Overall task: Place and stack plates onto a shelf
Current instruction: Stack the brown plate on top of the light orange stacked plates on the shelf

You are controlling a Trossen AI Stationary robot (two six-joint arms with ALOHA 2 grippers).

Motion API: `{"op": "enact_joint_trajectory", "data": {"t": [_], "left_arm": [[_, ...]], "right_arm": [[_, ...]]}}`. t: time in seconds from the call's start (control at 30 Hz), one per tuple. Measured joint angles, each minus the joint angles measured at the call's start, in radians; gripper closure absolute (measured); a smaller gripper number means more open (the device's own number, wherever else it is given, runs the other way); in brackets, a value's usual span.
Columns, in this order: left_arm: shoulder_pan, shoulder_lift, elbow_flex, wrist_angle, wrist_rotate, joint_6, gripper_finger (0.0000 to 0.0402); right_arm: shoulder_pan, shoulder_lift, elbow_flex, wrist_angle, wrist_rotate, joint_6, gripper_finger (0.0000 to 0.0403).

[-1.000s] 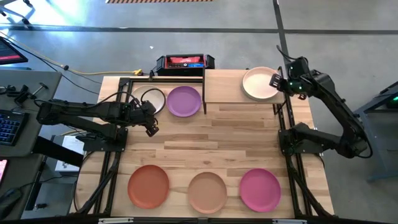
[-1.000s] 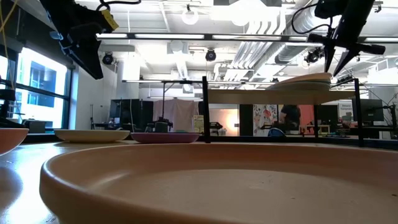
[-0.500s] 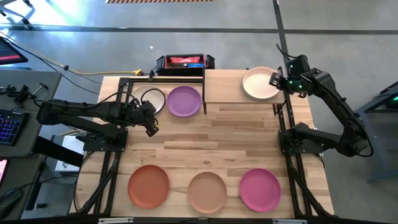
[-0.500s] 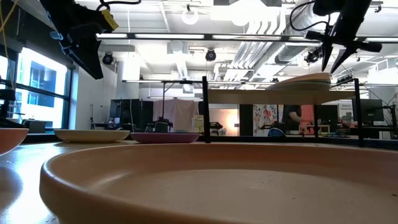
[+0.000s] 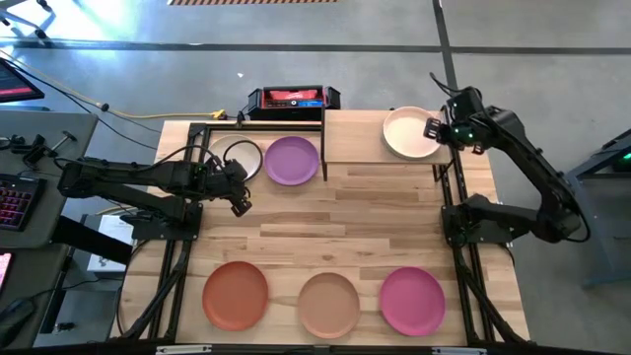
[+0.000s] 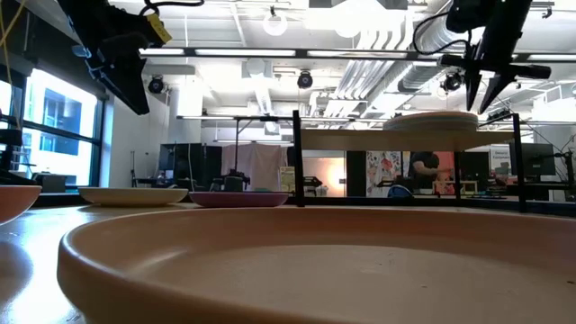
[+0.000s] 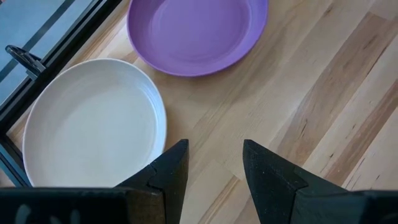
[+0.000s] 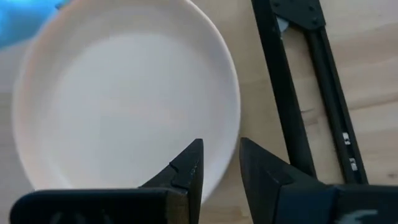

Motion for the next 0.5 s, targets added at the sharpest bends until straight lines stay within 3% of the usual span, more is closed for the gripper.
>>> {"op": "enact_joint_trajectory", "data": {"t": [0.2, 0.5], "left_arm": [[0.012, 0.0, 0.0, -0.001, -0.003, 0.0, 0.0261], [0.149, 0.03, 0.0, -0.002, 0.077, 0.075, 0.0261]], "right_arm": [[0.0, -0.045, 0.0, 0.096, -0.073, -0.008, 0.032], [0.04, -0.07, 0.0, 0.163, -0.357, -0.092, 0.032]]}}
